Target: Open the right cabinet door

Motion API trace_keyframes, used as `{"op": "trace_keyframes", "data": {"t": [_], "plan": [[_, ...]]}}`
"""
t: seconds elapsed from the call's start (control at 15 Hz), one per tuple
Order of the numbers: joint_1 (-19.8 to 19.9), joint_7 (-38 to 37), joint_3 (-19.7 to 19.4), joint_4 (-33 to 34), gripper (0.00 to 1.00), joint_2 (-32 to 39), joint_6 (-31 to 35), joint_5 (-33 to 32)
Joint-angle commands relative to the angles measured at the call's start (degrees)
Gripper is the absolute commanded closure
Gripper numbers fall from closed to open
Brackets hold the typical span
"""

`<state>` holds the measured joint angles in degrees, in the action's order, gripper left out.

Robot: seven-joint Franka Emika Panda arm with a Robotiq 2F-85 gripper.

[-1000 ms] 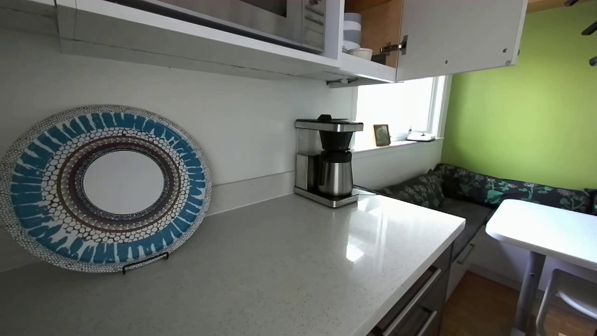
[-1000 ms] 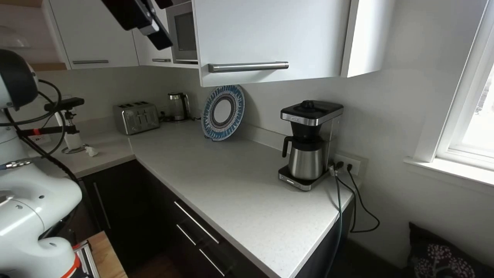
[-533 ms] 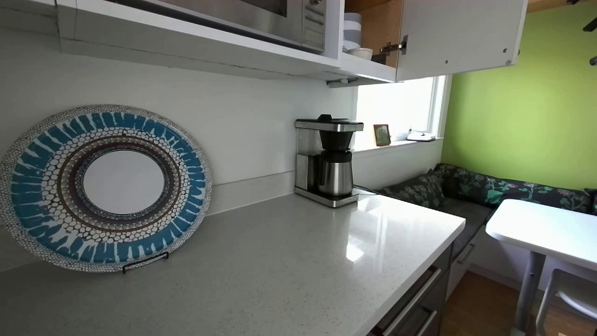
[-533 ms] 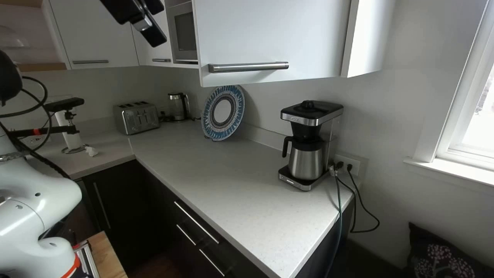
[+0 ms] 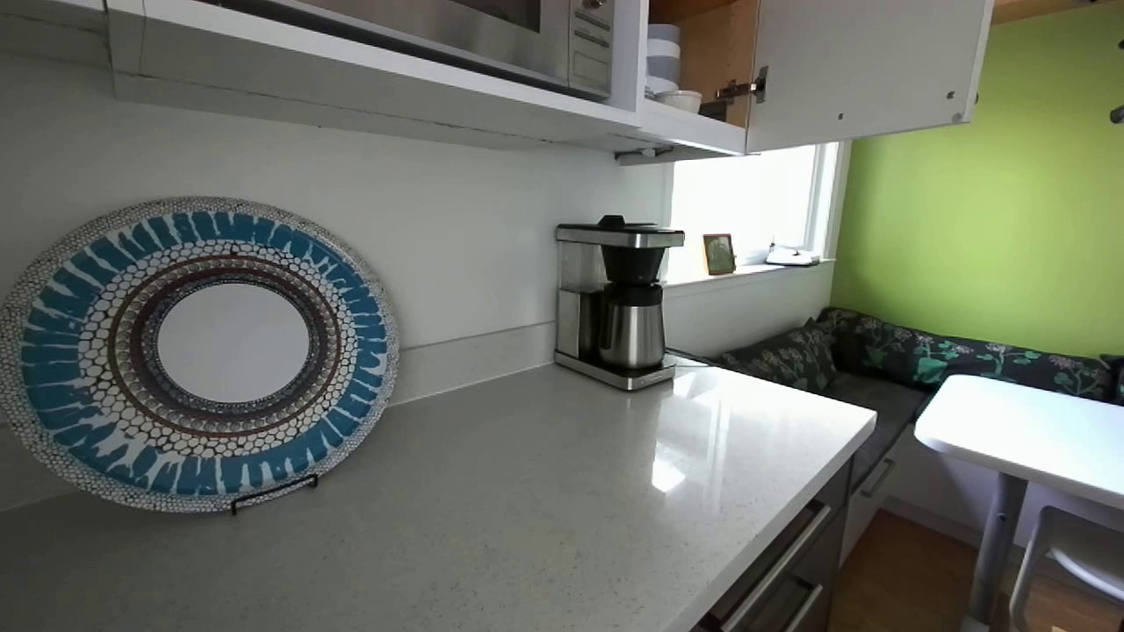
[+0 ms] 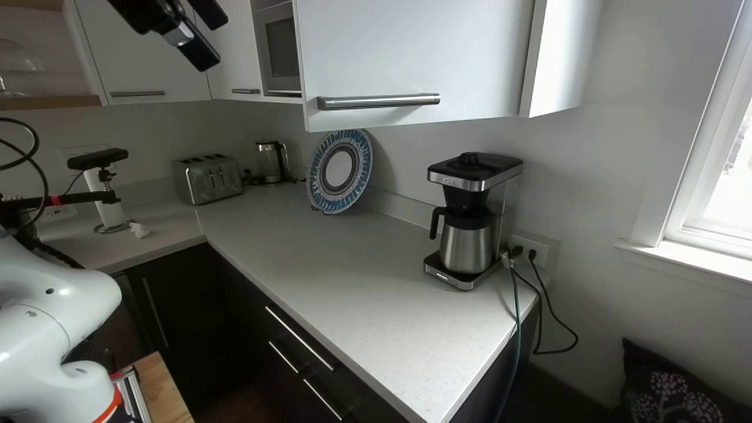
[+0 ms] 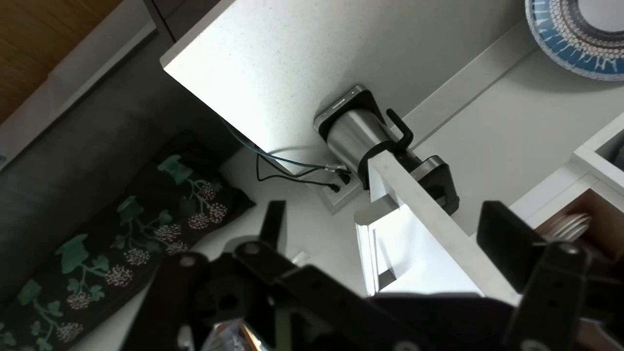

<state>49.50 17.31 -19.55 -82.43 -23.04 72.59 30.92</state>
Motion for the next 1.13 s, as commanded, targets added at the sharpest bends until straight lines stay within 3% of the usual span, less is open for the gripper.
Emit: {"op": "trace_keyframes", "data": {"t": [0.0, 0.4, 0.47, 0.53, 1.07], "plan": [[-5.2, -5.4, -1.0, -7.1, 0.0, -6.7, 5.1, -5.4], [-10.1, -10.9, -1.3, -11.9, 0.0, -11.9, 9.7, -10.0], [-12.2, -10.3, -3.0, -8.1, 0.0, -9.5, 8.2, -10.2], [-12.7, -10.9, -2.9, -8.8, 0.0, -10.2, 8.6, -10.6], [-13.4, -11.5, -3.0, -10.3, 0.0, -11.4, 9.3, -10.9]]}}
